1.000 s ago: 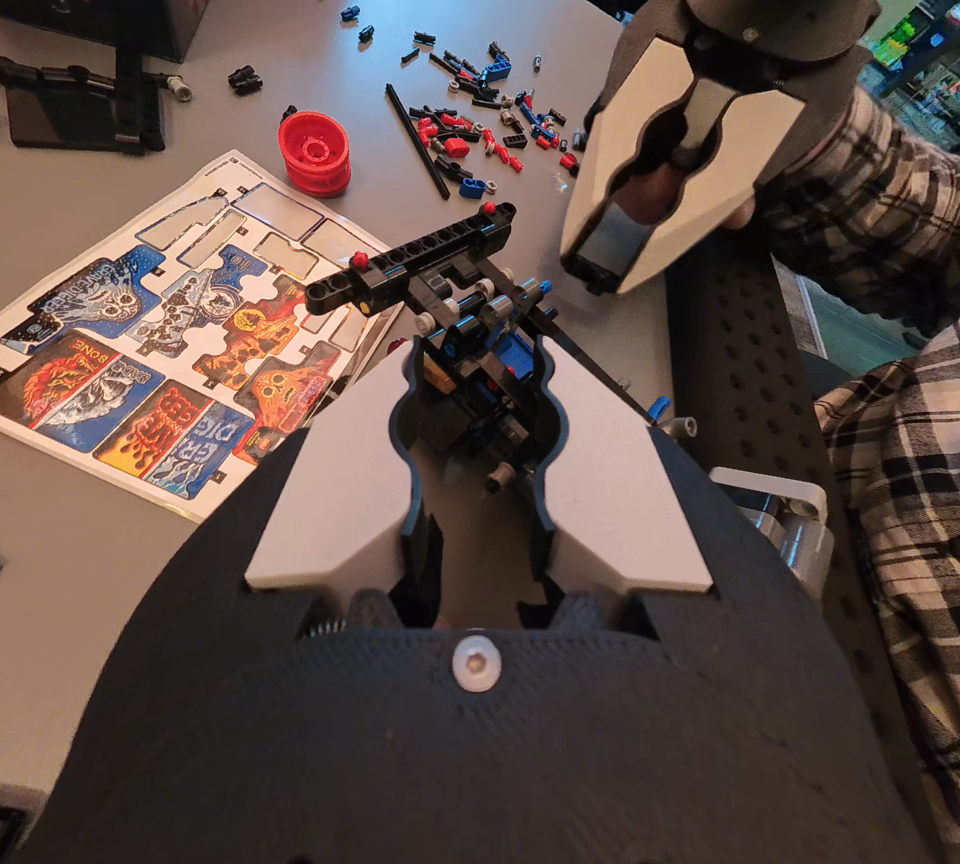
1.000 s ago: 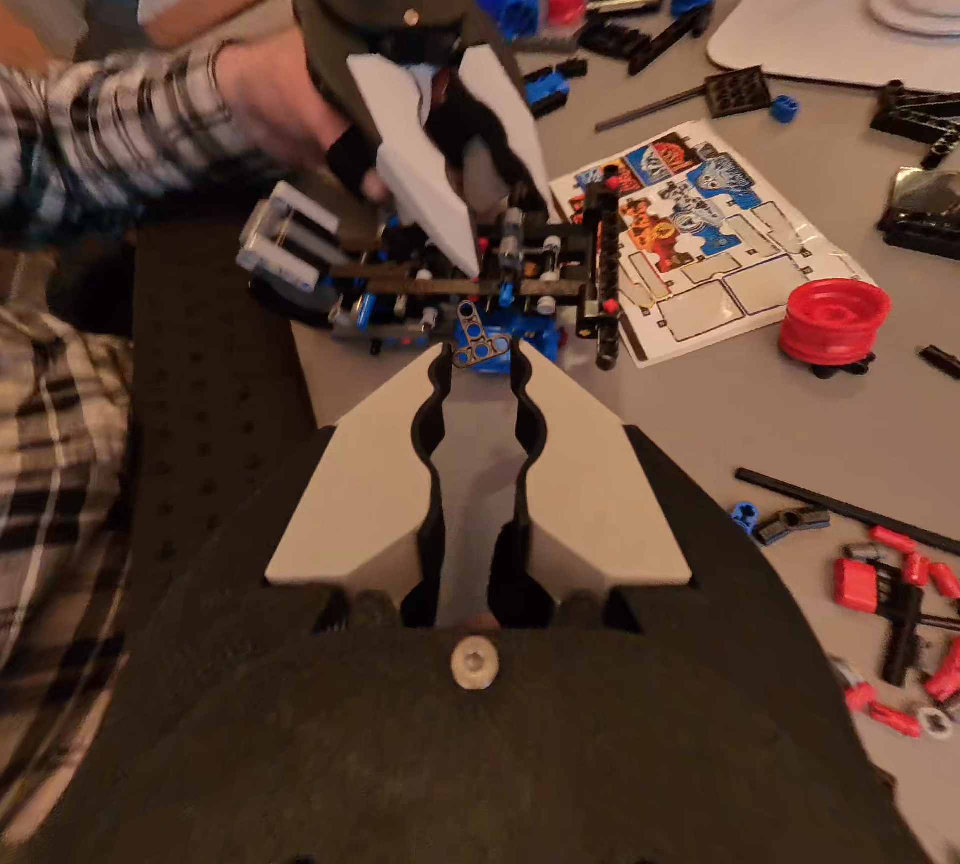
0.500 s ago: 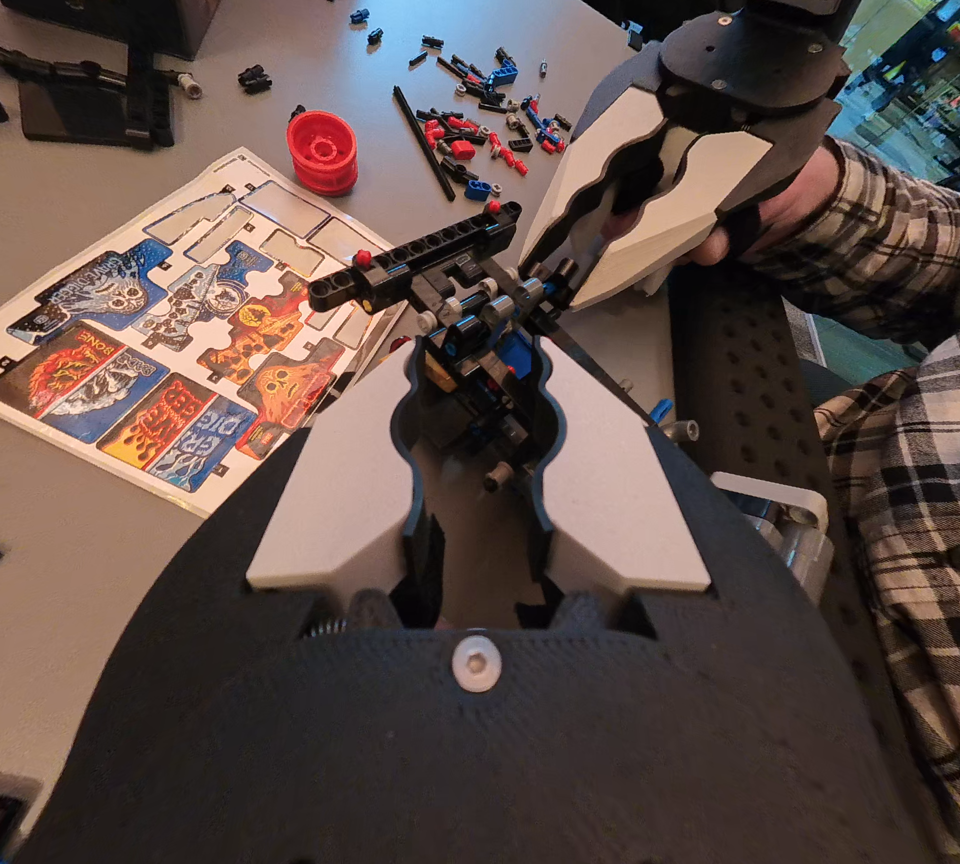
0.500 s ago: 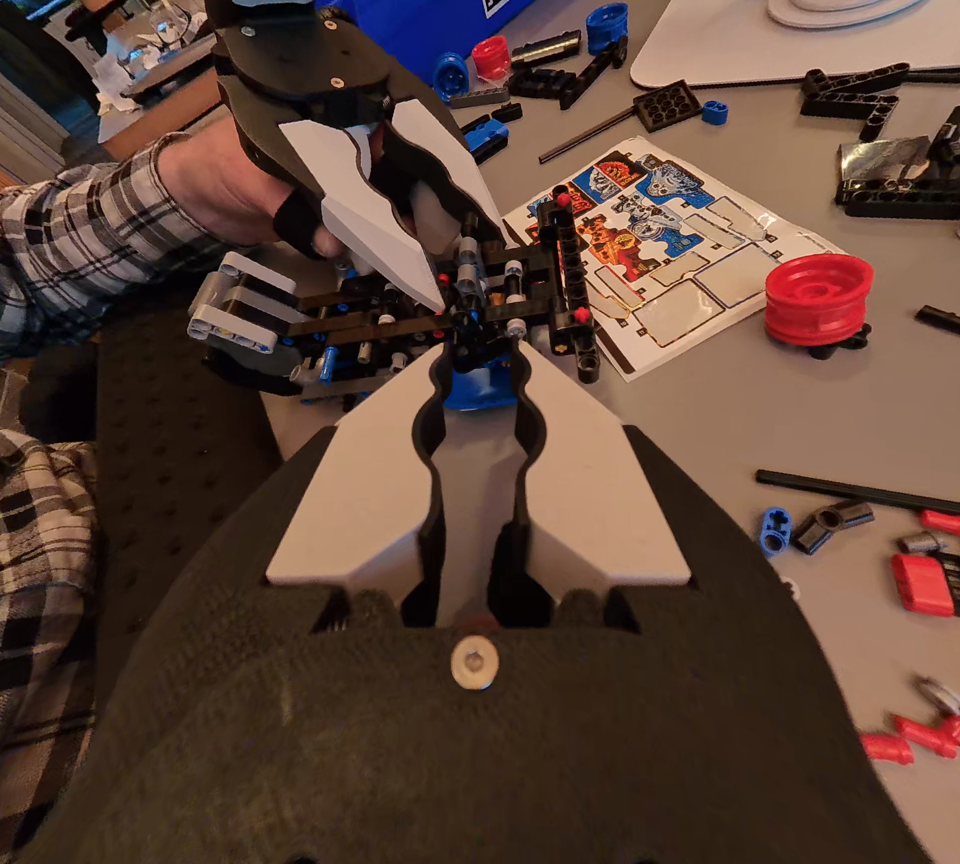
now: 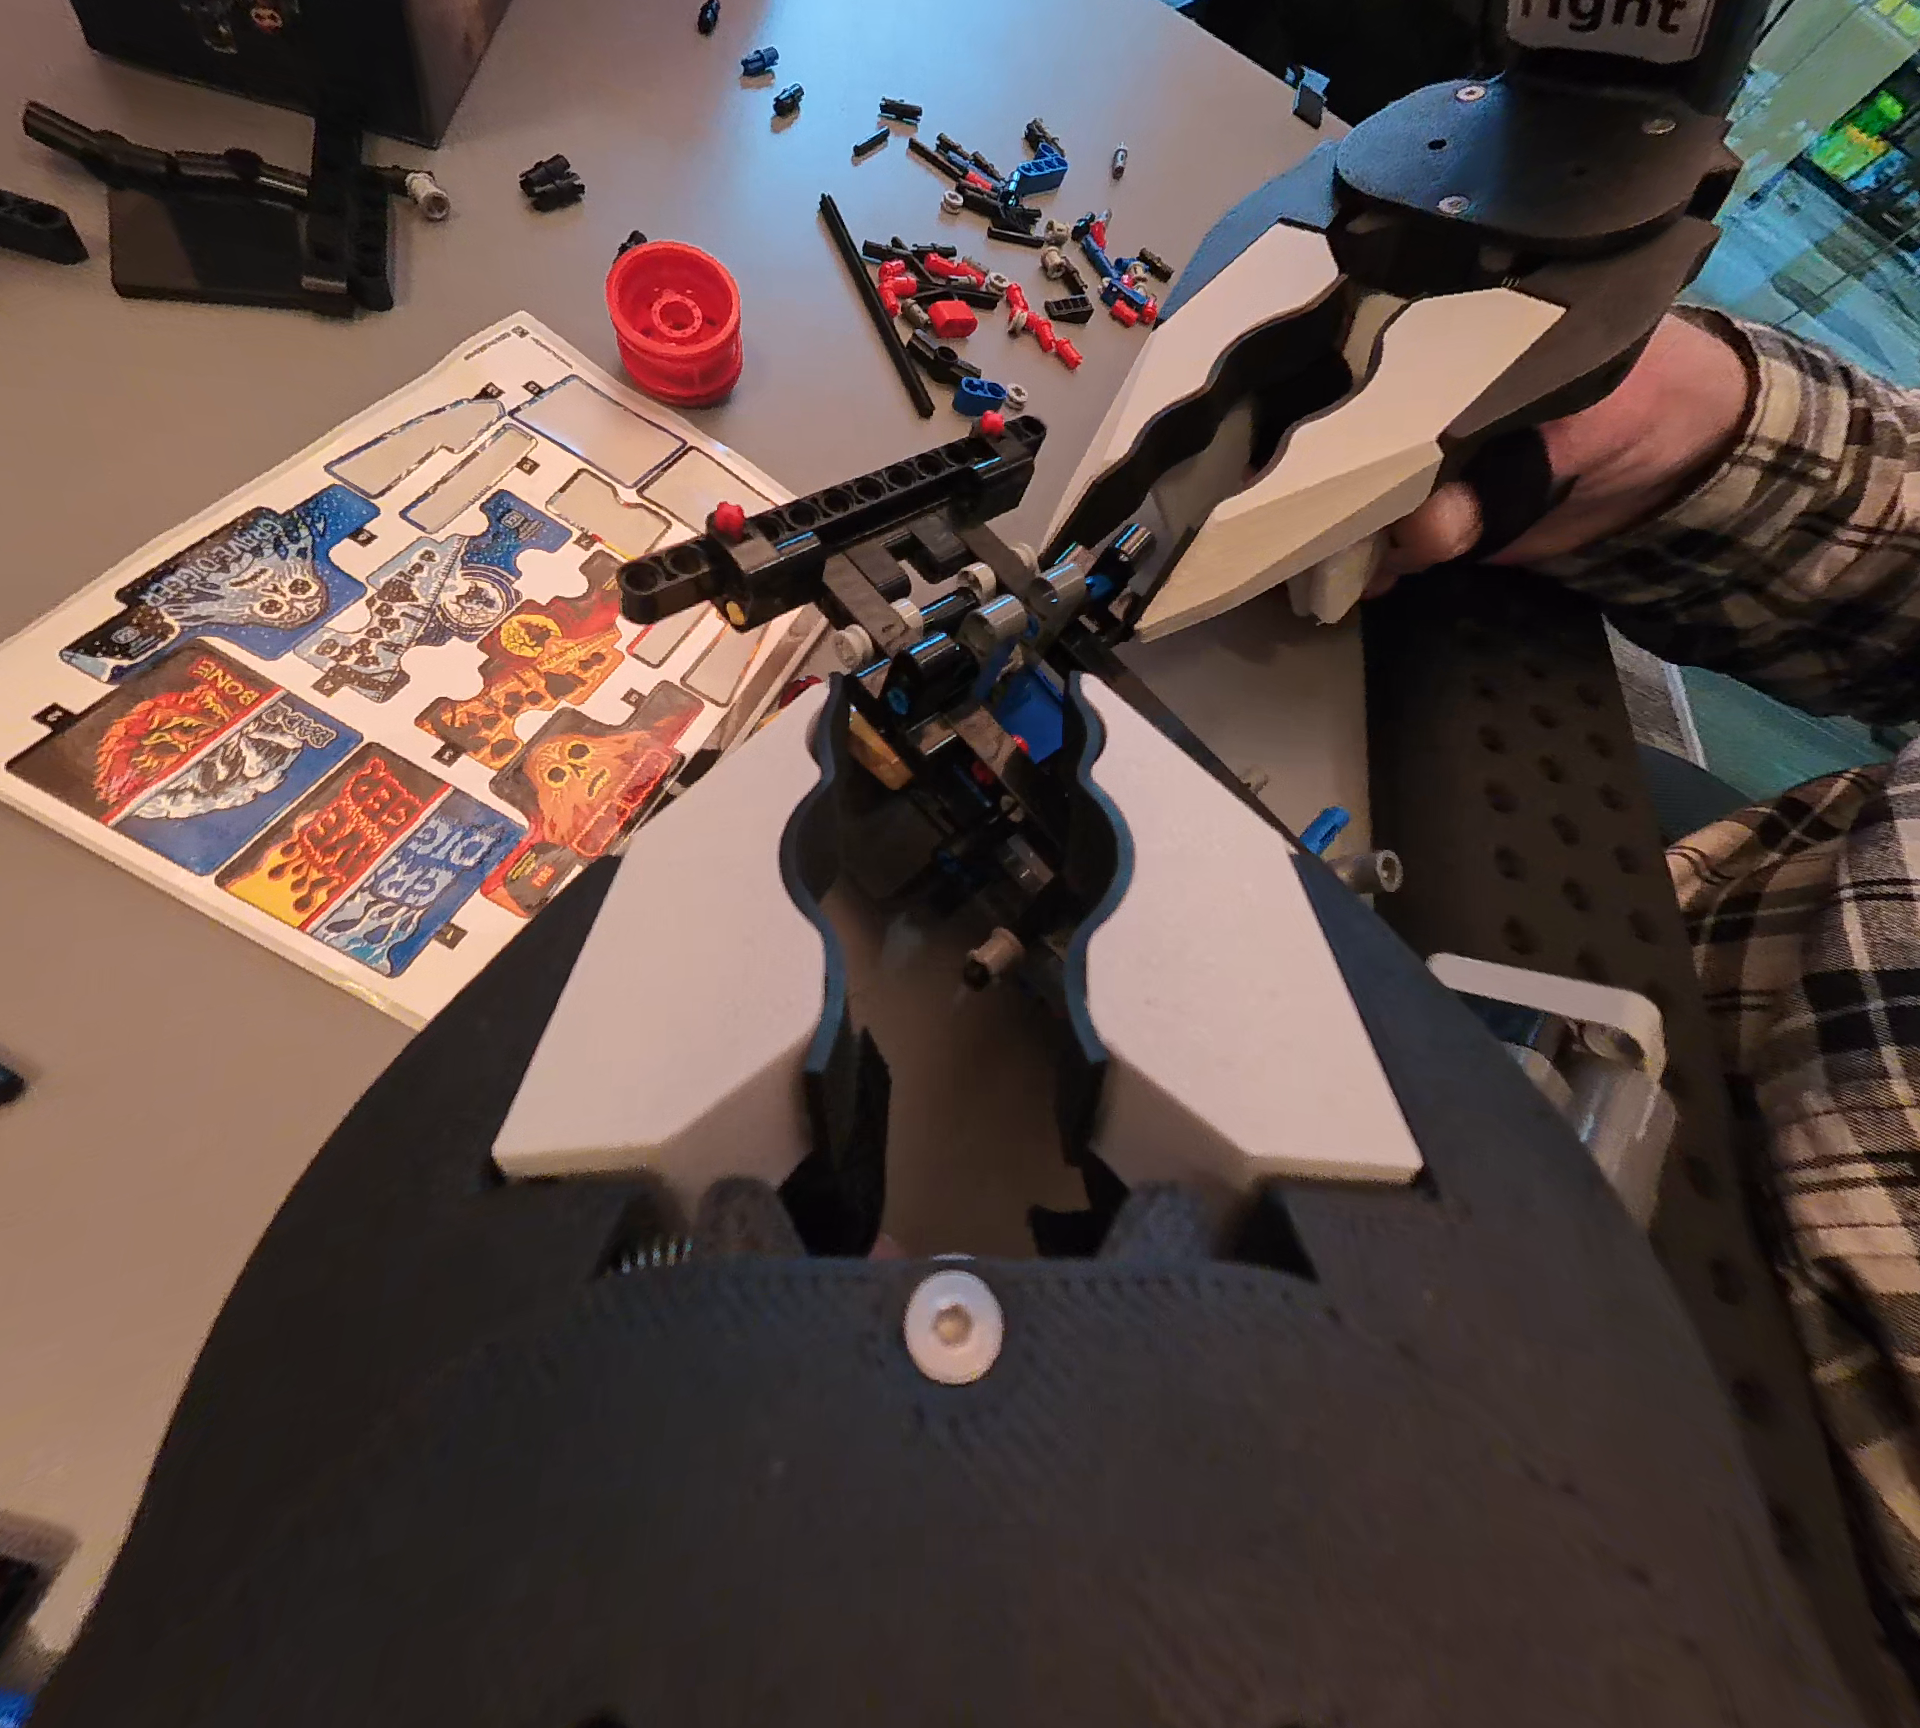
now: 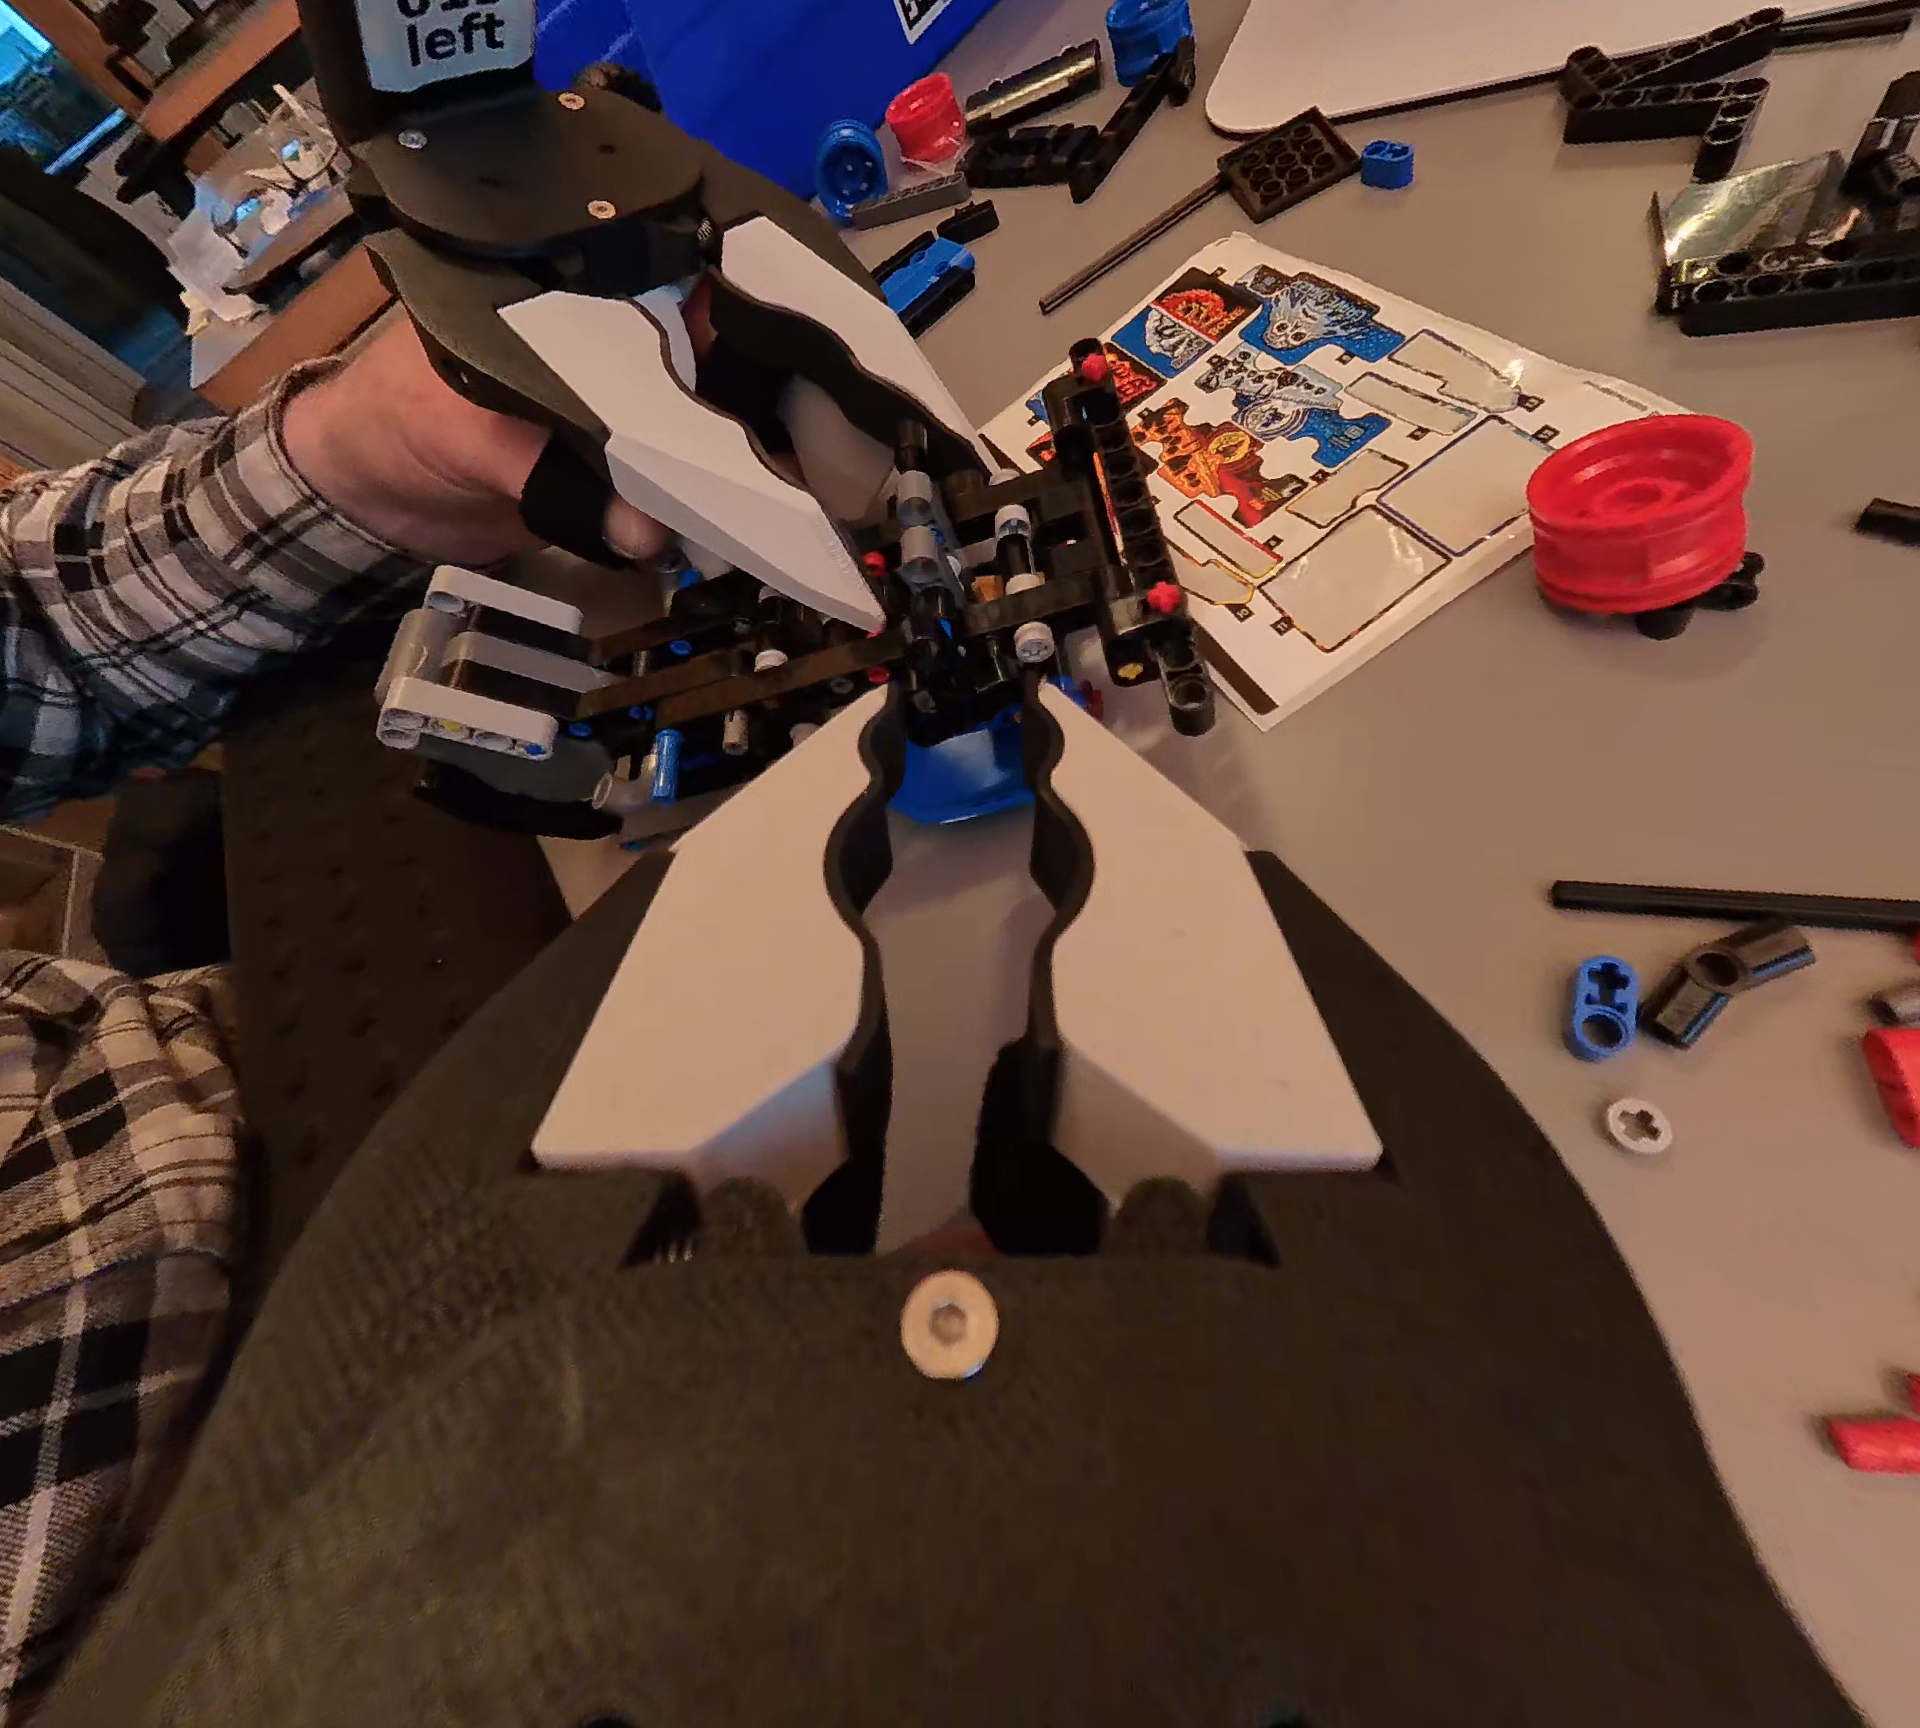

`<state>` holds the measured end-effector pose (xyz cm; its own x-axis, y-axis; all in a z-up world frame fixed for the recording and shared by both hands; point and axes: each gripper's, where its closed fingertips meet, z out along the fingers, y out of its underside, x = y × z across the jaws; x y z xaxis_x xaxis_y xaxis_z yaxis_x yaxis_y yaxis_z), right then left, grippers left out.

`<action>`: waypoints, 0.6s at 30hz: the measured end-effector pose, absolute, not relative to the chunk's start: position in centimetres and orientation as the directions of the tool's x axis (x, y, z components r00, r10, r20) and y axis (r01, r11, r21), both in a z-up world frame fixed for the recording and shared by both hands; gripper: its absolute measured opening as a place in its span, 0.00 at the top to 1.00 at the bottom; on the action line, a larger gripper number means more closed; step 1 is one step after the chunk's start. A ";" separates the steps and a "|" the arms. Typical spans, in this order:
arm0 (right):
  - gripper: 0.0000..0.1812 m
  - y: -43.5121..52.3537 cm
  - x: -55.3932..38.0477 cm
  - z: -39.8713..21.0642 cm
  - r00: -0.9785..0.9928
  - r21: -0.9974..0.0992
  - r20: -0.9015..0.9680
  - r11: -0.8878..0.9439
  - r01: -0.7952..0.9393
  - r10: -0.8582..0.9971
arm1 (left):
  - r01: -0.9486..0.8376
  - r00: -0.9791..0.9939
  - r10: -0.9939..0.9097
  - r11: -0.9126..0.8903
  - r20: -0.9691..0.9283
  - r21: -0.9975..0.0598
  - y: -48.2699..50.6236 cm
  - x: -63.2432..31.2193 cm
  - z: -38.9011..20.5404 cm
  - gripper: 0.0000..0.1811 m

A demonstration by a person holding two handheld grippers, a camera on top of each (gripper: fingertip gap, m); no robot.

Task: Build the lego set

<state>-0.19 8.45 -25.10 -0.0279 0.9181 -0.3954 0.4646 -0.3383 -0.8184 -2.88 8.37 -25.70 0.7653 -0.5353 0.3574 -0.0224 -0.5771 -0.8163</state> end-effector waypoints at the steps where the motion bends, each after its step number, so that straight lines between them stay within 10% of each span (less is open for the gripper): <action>1: 0.89 8.5 -0.2 -25.1 -0.026 -0.819 -0.390 -0.335 0.466 0.920 | -0.021 0.767 -0.533 -0.576 0.357 -0.817 8.4 -2.9 -25.7 0.79; 18: 0.88 7.7 -0.4 -25.9 -0.085 -0.840 -0.249 -0.171 0.515 0.965 | -0.023 0.788 -0.519 -0.563 0.331 -0.826 8.7 -2.7 -25.7 0.81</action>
